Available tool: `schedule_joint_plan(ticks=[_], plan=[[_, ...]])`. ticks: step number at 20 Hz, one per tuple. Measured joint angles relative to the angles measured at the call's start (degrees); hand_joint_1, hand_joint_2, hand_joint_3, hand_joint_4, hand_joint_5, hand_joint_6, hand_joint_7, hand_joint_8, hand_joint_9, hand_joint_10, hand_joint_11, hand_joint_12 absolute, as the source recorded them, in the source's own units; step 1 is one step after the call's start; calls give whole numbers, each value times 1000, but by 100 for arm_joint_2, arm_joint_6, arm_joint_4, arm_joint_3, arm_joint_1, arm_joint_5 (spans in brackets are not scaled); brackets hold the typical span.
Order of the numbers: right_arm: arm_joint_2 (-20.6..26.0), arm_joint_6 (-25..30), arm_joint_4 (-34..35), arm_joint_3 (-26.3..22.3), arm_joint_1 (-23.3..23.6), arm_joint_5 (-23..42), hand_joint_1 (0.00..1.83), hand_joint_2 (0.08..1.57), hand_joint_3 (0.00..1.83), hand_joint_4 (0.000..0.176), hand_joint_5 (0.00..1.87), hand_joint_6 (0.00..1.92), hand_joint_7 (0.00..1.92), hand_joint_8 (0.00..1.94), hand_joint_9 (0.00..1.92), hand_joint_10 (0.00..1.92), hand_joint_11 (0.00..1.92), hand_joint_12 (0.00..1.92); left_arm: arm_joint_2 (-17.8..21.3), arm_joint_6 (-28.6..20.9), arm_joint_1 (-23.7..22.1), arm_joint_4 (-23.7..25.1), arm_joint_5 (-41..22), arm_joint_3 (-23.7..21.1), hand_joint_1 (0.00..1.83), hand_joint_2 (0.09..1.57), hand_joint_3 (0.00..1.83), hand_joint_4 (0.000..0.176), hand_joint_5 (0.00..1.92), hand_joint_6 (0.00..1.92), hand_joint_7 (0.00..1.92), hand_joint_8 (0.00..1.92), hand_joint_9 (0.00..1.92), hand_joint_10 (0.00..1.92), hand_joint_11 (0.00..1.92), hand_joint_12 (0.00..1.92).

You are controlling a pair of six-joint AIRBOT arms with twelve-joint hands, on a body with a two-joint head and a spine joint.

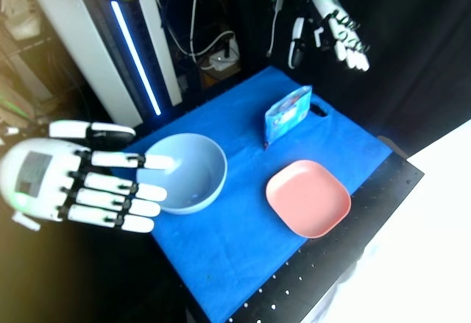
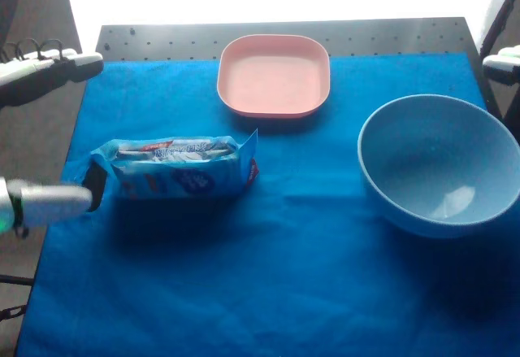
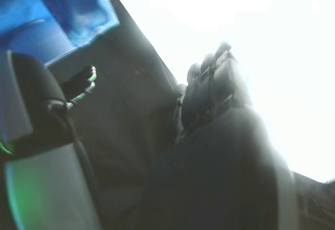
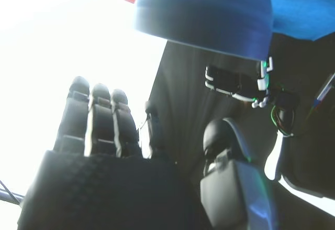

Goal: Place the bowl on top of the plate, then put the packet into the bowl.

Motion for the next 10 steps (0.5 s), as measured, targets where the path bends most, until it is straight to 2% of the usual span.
schedule_joint_plan(ticks=[1,2,4,5,6,8,9,10], plan=[[-4,0,9,0,0,-7,694,975,6,71,115,1,112,2,100,5,0,413,0,2,0,-4,-13,0,669,997,8,133,216,8,124,1,34,2,0,2],[-4,2,7,0,0,-2,671,970,1,84,96,1,127,3,128,8,0,538,0,2,0,-9,-13,0,667,1005,10,121,218,8,130,4,30,1,0,0],[-4,4,-2,0,0,-2,723,951,0,86,104,4,138,2,146,5,0,629,0,0,0,-2,-4,0,652,1008,9,120,217,5,138,5,52,10,0,0],[-4,15,-42,0,20,-4,728,952,0,86,107,3,137,0,142,2,0,578,0,0,0,-7,4,0,663,1014,9,112,216,4,131,2,49,7,0,0],[-4,17,-149,0,116,-46,732,937,0,48,116,2,155,2,182,7,0,675,0,0,0,-9,9,0,649,1013,7,117,217,3,134,3,62,11,0,0],[-2,22,-372,-35,271,-24,646,949,3,14,82,5,162,0,156,4,0,445,0,0,0,11,7,0,671,1007,3,108,218,3,130,1,60,8,3,1],[-2,22,-546,-76,330,9,648,959,4,12,69,2,160,1,147,1,0,366,0,-2,0,26,4,0,697,1011,3,91,223,4,134,2,59,7,0,0],[-4,22,-671,-114,330,15,663,946,3,28,73,0,166,0,180,6,0,578,0,-2,0,22,7,0,699,1004,0,101,220,3,135,2,58,5,0,0]])
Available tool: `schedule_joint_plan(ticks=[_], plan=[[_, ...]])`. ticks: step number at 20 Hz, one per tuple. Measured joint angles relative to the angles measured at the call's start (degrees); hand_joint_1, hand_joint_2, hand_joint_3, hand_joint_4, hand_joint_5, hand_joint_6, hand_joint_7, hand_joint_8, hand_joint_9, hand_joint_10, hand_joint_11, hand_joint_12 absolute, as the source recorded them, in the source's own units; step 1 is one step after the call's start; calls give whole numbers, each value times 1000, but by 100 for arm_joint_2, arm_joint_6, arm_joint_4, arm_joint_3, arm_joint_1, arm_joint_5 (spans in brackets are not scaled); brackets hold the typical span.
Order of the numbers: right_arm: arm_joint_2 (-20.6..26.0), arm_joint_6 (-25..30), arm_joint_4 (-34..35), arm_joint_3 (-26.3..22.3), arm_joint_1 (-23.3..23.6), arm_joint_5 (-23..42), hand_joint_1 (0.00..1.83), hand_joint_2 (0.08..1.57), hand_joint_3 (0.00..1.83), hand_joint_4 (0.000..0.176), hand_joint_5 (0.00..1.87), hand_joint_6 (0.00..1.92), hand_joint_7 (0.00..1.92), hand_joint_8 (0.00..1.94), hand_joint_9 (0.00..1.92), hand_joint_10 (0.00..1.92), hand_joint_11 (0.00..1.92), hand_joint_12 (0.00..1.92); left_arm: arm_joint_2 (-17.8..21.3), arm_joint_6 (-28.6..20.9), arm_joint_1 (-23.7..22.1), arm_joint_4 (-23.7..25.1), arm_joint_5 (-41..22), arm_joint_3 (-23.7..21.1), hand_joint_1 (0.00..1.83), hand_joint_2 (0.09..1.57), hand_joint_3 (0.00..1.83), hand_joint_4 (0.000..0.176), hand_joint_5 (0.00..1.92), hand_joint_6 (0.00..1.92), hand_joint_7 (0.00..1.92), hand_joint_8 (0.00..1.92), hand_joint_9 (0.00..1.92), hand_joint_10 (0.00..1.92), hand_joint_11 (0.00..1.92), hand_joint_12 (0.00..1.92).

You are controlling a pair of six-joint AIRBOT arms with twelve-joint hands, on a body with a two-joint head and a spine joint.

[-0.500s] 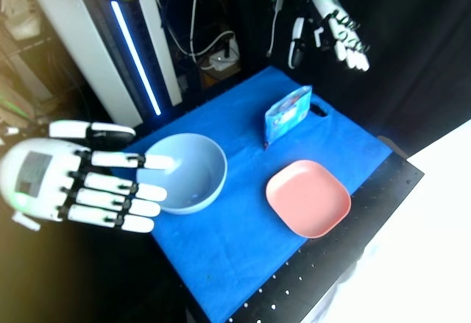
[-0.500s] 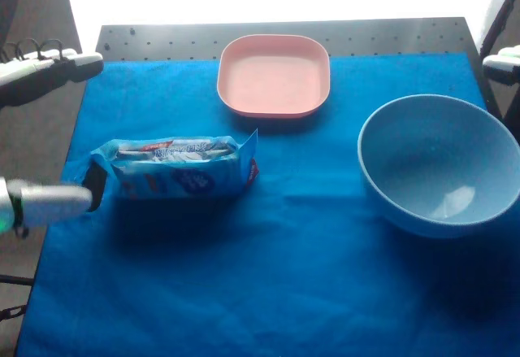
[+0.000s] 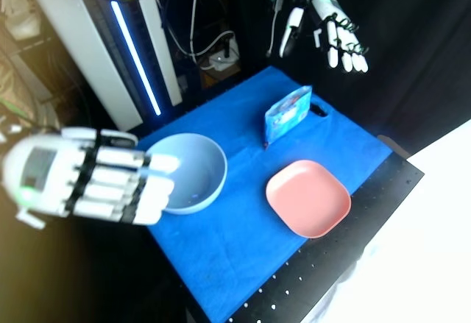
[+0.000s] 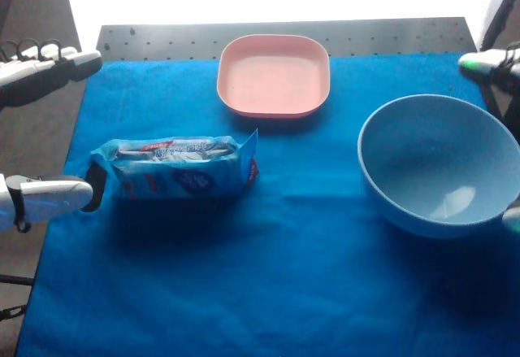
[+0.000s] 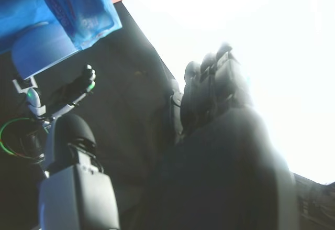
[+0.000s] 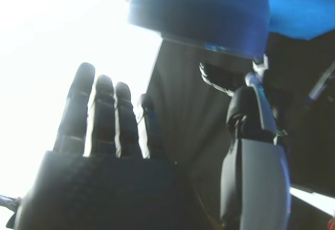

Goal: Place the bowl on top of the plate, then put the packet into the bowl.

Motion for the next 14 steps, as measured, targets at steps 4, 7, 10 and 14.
schedule_joint_plan(ticks=[4,7,10,14], plan=[[0,2,-391,-63,81,-68,609,908,0,59,43,0,178,5,165,7,0,462,-2,-4,-2,-11,22,11,639,999,0,124,215,2,143,3,73,7,0,0],[0,2,-743,-61,396,-492,683,903,3,91,1,0,58,10,59,0,0,231,-37,-17,0,2,42,11,715,994,0,86,238,8,146,1,125,21,87,41],[-7,2,-1261,-61,640,-968,677,902,0,110,87,2,132,3,151,1,0,476,-37,-24,0,-26,37,11,700,998,1,86,240,4,142,0,131,13,86,48],[-142,0,-1709,28,859,-1646,621,950,10,120,43,0,108,2,162,9,60,403,-63,-39,-2,-17,31,24,661,994,0,95,240,2,153,3,143,10,70,48]])
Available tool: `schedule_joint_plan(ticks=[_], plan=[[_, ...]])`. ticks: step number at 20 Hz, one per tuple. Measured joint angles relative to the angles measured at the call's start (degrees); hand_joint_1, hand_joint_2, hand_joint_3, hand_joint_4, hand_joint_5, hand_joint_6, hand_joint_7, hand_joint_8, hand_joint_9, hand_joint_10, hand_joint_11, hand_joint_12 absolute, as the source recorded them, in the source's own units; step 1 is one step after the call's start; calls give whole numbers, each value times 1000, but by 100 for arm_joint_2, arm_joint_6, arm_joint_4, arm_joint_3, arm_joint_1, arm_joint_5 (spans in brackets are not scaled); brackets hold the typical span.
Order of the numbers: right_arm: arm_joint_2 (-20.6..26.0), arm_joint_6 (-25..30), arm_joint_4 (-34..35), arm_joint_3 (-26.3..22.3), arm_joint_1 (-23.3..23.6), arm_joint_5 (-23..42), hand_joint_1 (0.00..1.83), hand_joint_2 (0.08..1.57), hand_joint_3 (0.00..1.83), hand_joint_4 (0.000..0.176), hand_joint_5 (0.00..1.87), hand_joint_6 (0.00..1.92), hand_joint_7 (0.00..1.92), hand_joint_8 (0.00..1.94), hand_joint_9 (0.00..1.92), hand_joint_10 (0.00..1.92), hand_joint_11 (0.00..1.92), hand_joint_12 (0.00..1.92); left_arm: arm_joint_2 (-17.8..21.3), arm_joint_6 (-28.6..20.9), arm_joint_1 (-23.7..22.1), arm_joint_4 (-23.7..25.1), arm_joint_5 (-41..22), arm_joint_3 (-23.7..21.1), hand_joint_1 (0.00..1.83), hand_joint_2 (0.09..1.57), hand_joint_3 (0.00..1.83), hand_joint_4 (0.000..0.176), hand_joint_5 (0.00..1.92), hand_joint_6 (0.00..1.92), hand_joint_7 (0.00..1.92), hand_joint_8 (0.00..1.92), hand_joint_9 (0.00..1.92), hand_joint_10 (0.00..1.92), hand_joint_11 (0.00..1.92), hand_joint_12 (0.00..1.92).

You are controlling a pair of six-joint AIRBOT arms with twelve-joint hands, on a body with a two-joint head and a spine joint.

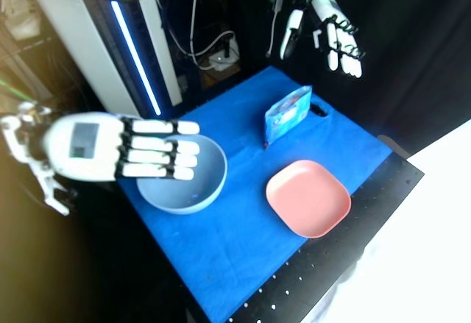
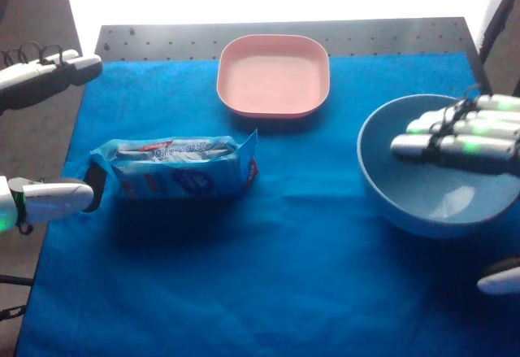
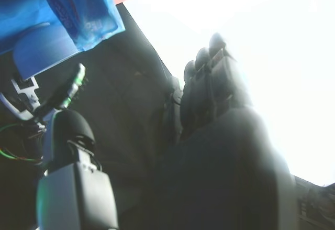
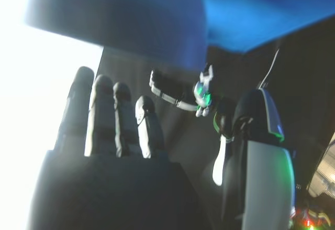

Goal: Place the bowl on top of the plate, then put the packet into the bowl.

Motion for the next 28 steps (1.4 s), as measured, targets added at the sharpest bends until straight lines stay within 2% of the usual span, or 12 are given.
schedule_joint_plan(ticks=[3,7,9,12,13,14,17,18,21,22,24,28], plan=[[-46,-2,-350,92,254,-531,619,963,7,88,23,5,93,4,178,11,69,397,-9,-4,0,0,0,0,675,998,1,97,243,1,156,3,143,7,89,65],[-192,0,-702,210,501,-953,727,954,0,5,196,2,214,1,264,4,110,612,-9,-11,2,13,4,0,679,996,0,87,237,0,161,3,156,7,82,78],[-254,2,-796,243,503,-1121,746,986,1,0,359,4,328,3,371,9,121,718,-9,-11,2,7,4,0,638,990,0,115,224,0,149,0,120,0,23,59],[-269,0,-765,323,518,-1248,737,1079,0,0,865,135,761,67,743,91,397,819,-9,-15,2,11,2,0,638,978,0,117,237,5,149,1,106,0,6,61],[-280,0,-730,343,520,-1217,761,1079,0,0,906,432,899,129,862,212,539,864,-9,-15,2,13,2,0,649,977,0,109,239,3,144,0,97,0,0,32],[-291,-2,-688,356,542,-1152,704,1169,2,0,813,1180,914,622,856,734,600,1100,-11,-15,2,11,4,0,636,977,0,117,239,2,150,2,120,9,31,41],[-363,0,-713,380,599,-1071,484,1349,8,0,806,1814,951,1587,941,1645,774,1687,-42,-20,2,9,11,7,664,979,0,111,241,1,147,0,118,5,31,45],[-402,-4,-776,380,597,-1178,359,1407,1,43,917,1917,1111,1927,1204,1910,1150,1912,-46,-22,2,20,-7,7,657,982,1,108,238,0,141,1,106,2,2,11],[-444,-2,-835,424,682,-1274,311,1416,1,83,1025,1921,1370,1940,1511,1921,1484,1921,-59,-24,0,-7,-7,35,682,982,1,89,231,0,135,1,114,3,35,23],[-446,0,-857,446,761,-1285,232,1424,5,90,1075,1921,1487,1941,1620,1921,1585,1921,-70,-26,2,-26,-7,35,653,986,0,93,233,1,147,2,159,3,95,205],[-472,-4,-911,459,920,-1285,148,1450,10,98,1024,1921,1521,1941,1662,1921,1654,1921,-70,-28,2,11,0,35,649,988,1,93,219,2,145,0,176,0,5,545],[-546,-4,-1182,461,1117,-1292,181,1516,7,136,1003,1921,1521,1941,1672,1921,1643,1921,-76,-44,2,4,0,37,669,986,0,101,240,1,167,1,190,2,0,419]])
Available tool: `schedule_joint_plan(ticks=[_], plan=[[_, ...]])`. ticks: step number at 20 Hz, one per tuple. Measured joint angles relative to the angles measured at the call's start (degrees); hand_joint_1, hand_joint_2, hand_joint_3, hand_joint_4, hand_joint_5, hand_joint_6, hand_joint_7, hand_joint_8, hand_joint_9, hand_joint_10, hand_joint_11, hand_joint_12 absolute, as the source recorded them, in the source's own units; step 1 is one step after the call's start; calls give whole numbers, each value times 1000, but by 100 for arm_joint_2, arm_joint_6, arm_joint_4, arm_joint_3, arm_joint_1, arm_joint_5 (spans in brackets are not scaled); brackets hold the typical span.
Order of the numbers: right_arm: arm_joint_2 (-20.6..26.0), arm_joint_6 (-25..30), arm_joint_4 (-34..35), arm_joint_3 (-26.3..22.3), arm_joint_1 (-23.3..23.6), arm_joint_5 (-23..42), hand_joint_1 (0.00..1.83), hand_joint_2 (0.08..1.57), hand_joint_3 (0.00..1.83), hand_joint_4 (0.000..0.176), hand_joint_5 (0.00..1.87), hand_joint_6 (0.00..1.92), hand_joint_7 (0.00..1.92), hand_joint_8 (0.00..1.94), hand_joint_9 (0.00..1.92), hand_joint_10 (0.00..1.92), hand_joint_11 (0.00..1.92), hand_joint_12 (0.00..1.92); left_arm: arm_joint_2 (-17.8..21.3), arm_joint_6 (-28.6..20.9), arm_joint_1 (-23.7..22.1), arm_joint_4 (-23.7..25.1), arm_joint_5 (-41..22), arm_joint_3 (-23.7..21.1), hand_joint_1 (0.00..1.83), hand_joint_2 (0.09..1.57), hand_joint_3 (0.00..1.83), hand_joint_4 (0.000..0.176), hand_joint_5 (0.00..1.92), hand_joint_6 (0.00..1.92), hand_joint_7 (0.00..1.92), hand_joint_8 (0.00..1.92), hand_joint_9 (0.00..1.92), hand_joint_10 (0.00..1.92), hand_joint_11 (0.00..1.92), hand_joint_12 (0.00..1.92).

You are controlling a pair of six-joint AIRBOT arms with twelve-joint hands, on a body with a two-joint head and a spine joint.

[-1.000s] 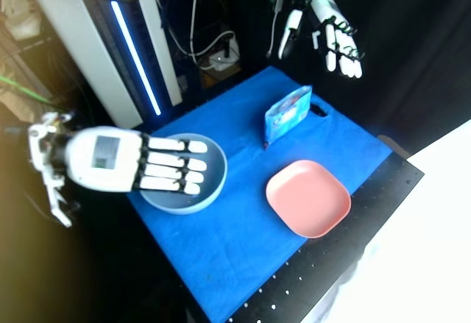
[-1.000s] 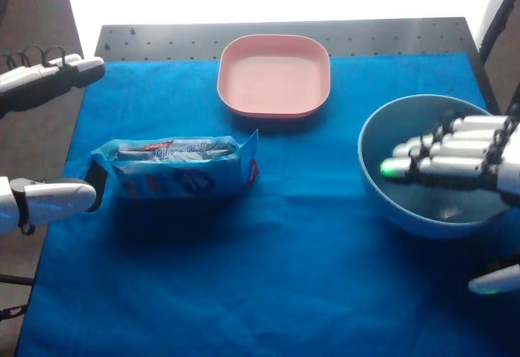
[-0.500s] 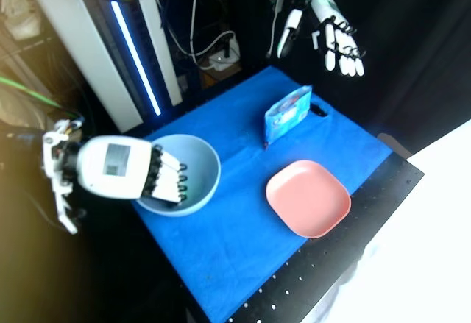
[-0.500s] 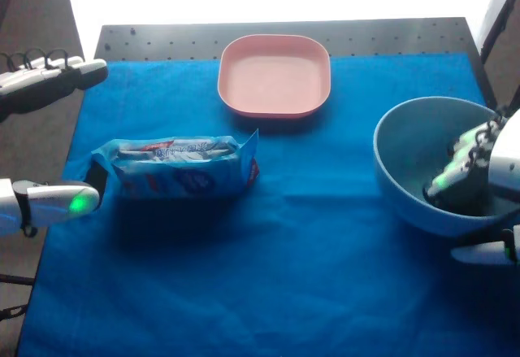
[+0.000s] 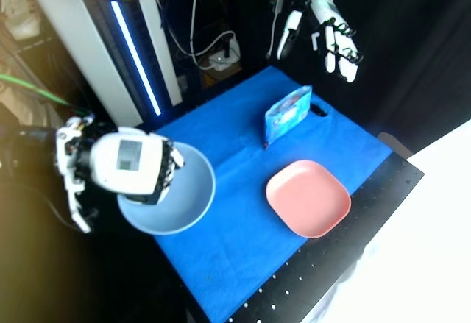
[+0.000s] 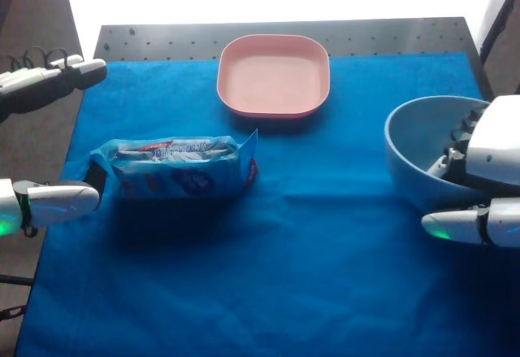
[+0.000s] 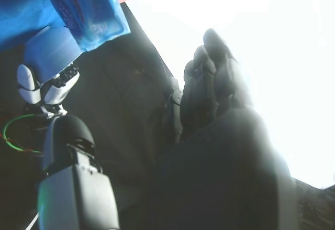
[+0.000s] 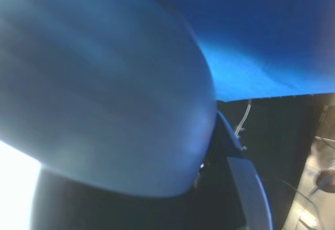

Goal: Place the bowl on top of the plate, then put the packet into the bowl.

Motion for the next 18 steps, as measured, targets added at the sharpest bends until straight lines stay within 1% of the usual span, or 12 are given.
schedule_joint_plan(ticks=[1,4,5,6,8,9,11,12,13,14,15,18], plan=[[-9,4,-20,0,52,-9,150,1526,7,148,1018,1921,1532,1941,1675,1921,1647,1921,0,0,0,2,0,0,644,985,0,105,238,0,166,0,197,2,0,468],[-22,7,-44,0,203,-20,292,1545,4,174,938,1921,1504,1941,1645,1921,1632,1921,-4,-4,0,4,-2,9,666,990,1,81,257,3,171,1,180,1,0,435],[-22,4,-33,0,236,-13,322,1553,5,176,967,1921,1519,1941,1646,1921,1627,1921,-4,-2,0,-11,-2,9,678,990,0,83,255,1,167,1,177,1,0,395],[-22,4,-42,0,280,-17,258,1562,6,176,999,1921,1537,1941,1655,1921,1642,1921,-4,-4,0,-7,-9,9,663,994,1,97,242,0,160,0,181,1,0,421],[-22,4,-52,2,321,-28,294,1562,2,176,1124,1921,1569,1941,1660,1921,1604,1921,-4,-4,0,-7,-17,9,641,989,0,103,249,1,166,1,191,2,0,447],[-33,4,-61,28,343,-13,405,1558,5,173,1136,1921,1579,1941,1666,1921,1618,1921,-4,-4,0,-7,-26,9,636,994,2,106,248,1,165,1,186,0,0,442],[-59,7,-70,72,431,-44,282,1570,17,172,1161,1921,1577,1941,1666,1921,1601,1921,-4,-24,0,-9,-28,9,662,993,0,100,249,1,155,1,179,2,0,424],[-79,4,-68,105,511,-42,244,1568,14,173,1101,1921,1541,1941,1633,1921,1575,1921,-4,-31,0,-4,-44,9,671,995,0,90,256,2,160,2,186,3,0,463],[-105,4,-50,144,592,-39,186,1570,17,171,1090,1921,1532,1929,1621,1921,1568,1921,-4,-33,0,-9,-42,9,672,994,0,94,258,2,165,3,185,2,0,468],[-153,7,-4,216,706,-35,130,1571,19,115,1007,1921,1489,1937,1602,1921,1581,1921,-4,-42,0,-4,-50,9,664,993,0,84,260,1,166,2,172,0,0,453],[-216,4,37,299,791,-35,179,1553,4,92,973,1921,1460,1940,1600,1921,1635,1921,-4,-44,0,-7,-50,9,688,992,0,73,263,2,167,1,172,1,0,453],[-389,-2,199,516,1029,-39,266,1554,2,84,1087,1921,1471,1941,1604,1921,1643,1921,-13,-42,4,-11,-92,11,670,995,1,77,268,4,173,4,173,2,0,451]])
